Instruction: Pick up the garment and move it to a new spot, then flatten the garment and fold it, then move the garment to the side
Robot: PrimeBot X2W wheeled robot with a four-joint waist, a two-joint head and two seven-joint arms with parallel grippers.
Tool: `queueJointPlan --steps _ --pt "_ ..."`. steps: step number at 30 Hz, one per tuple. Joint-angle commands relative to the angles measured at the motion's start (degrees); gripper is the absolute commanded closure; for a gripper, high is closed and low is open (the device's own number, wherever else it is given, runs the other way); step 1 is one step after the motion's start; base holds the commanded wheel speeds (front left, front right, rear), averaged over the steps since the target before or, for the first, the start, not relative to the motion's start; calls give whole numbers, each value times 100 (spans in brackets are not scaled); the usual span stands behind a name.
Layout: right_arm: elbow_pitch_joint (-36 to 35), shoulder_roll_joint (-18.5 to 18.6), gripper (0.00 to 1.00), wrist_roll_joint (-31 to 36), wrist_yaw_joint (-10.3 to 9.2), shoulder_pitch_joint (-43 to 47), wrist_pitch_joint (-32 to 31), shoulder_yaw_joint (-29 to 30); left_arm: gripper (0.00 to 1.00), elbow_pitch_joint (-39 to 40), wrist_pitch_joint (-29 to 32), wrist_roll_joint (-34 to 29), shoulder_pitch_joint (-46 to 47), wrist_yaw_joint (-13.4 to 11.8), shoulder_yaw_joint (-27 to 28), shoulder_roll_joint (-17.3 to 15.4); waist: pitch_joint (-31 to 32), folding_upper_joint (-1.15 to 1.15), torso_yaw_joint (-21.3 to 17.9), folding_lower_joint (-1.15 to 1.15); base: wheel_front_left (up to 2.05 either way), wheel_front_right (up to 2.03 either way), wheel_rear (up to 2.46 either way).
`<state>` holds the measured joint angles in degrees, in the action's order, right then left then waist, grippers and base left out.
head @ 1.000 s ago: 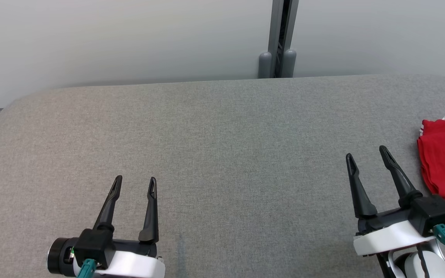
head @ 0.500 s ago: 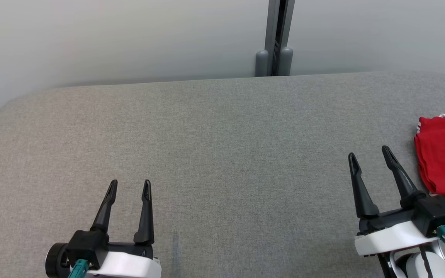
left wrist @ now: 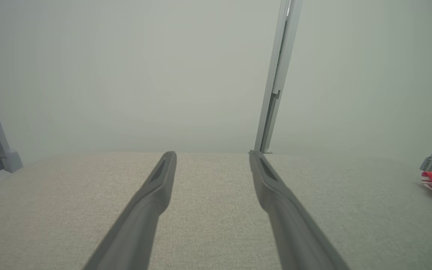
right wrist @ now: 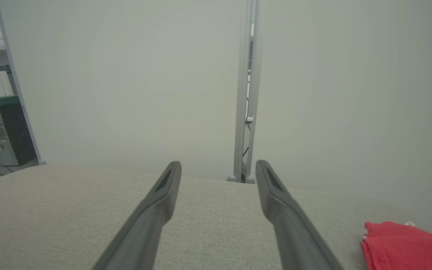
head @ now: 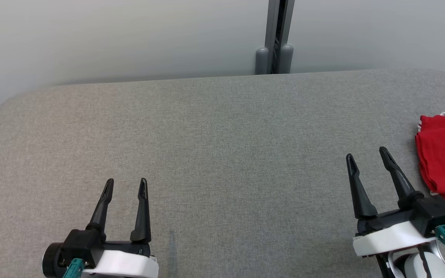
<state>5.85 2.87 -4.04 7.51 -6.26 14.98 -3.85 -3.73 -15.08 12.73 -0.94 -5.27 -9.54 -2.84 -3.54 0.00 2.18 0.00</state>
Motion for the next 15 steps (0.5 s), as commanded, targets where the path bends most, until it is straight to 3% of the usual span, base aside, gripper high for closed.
queueJointPlan --steps 1,15 --pt "7 14 0 -19 -5 -22 27 8 0 17 -8 53 51 17 40 -18 0 0 3 0 0 0 0" --pt "50 13 0 -34 -5 -28 28 -94 0 13 -8 404 -6 167 54 -19 11 0 40 0 0 0 0"
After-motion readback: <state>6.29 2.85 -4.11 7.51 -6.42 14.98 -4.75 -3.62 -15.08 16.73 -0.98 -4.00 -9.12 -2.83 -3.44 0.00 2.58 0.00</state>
